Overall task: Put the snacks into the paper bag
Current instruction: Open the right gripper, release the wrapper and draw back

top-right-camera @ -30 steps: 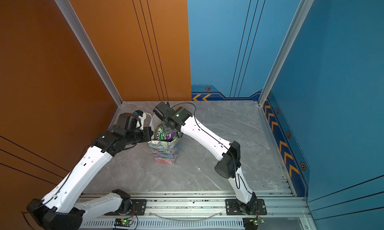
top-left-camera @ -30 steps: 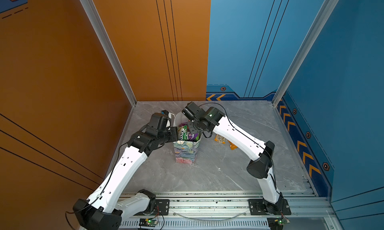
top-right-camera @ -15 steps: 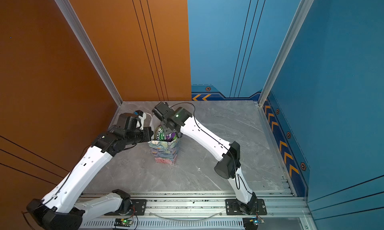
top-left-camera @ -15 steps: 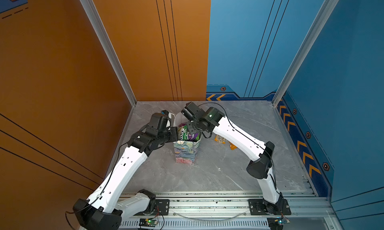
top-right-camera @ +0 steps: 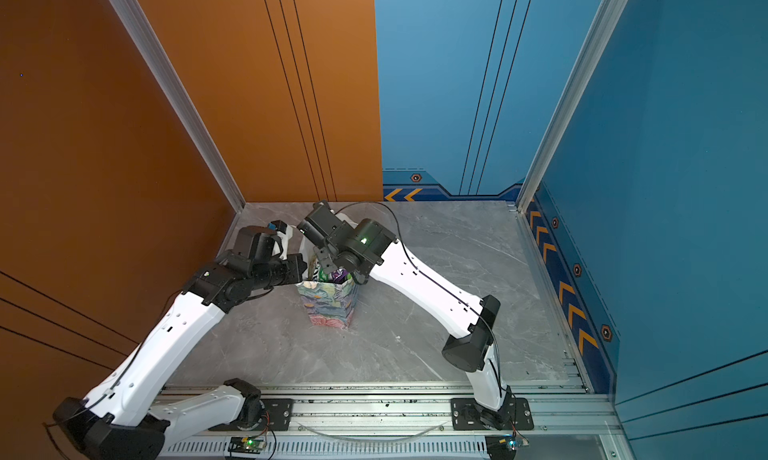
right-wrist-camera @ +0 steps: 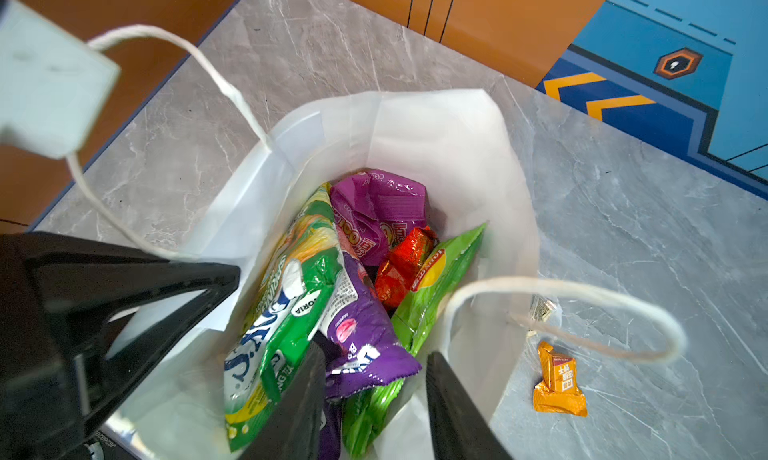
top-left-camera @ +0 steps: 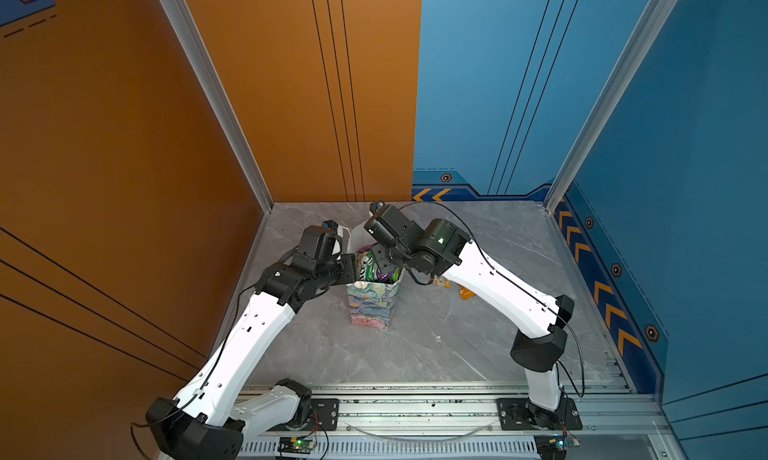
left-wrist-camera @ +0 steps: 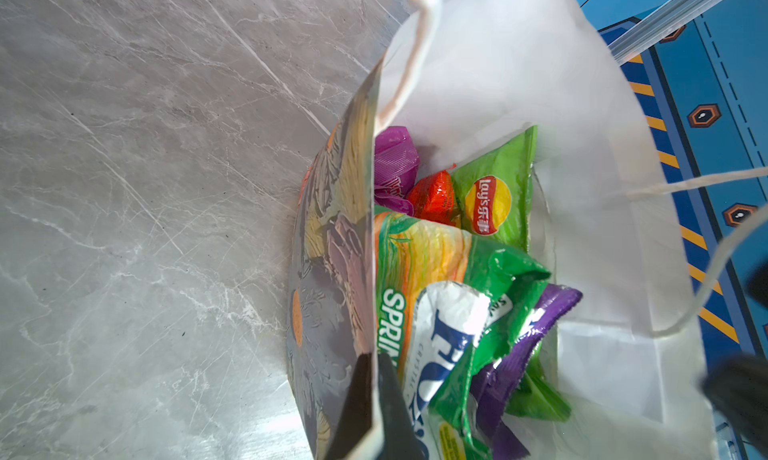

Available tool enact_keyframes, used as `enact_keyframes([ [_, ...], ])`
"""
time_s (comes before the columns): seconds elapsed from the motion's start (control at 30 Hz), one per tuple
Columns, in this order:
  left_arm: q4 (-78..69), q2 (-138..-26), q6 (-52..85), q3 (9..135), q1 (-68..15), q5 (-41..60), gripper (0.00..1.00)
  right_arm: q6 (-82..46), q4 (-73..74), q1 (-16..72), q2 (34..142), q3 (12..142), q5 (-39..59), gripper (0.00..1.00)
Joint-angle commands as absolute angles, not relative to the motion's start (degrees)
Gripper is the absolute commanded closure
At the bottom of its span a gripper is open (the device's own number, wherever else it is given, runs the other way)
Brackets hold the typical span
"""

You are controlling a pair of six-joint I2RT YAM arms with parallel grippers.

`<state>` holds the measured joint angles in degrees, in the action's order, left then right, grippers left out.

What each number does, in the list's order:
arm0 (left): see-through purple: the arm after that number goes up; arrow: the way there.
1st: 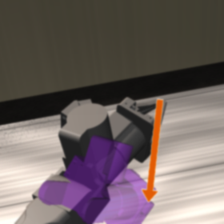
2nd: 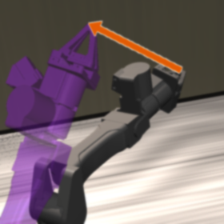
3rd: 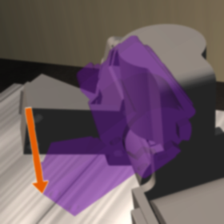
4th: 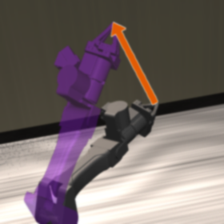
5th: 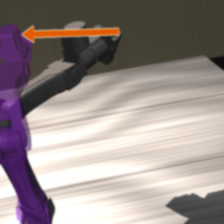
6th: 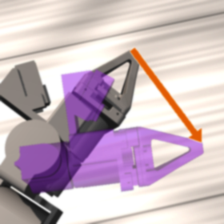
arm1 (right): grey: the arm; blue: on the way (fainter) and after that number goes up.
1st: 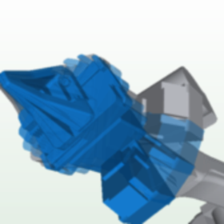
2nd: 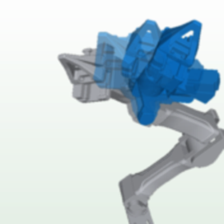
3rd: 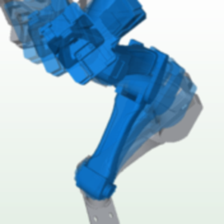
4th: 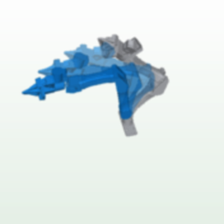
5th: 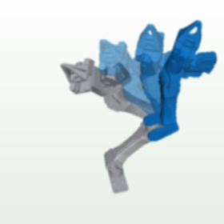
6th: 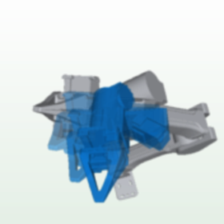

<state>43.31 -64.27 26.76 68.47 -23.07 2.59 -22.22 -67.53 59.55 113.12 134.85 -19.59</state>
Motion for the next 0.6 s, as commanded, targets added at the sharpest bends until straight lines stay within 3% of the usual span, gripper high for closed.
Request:
enact_keyframes([
  [0.0,39.81,-62.5,25.58,69.17,-23.65,2.71,0.98,-21.45,-68.64,60.28,111.15,135.79,-21.83,0.56],
  [0.27,39.82,-62.42,25.53,69.09,-23.64,2.54,0.99,-21.6,-68.33,64.25,106.45,134.56,-23.44,0.53],
  [0.57,39.85,-62.4,25.56,69.09,-23.7,2.25,0.98,-23.74,-61.04,65.95,94.59,119.98,-24.17,0.48],
])
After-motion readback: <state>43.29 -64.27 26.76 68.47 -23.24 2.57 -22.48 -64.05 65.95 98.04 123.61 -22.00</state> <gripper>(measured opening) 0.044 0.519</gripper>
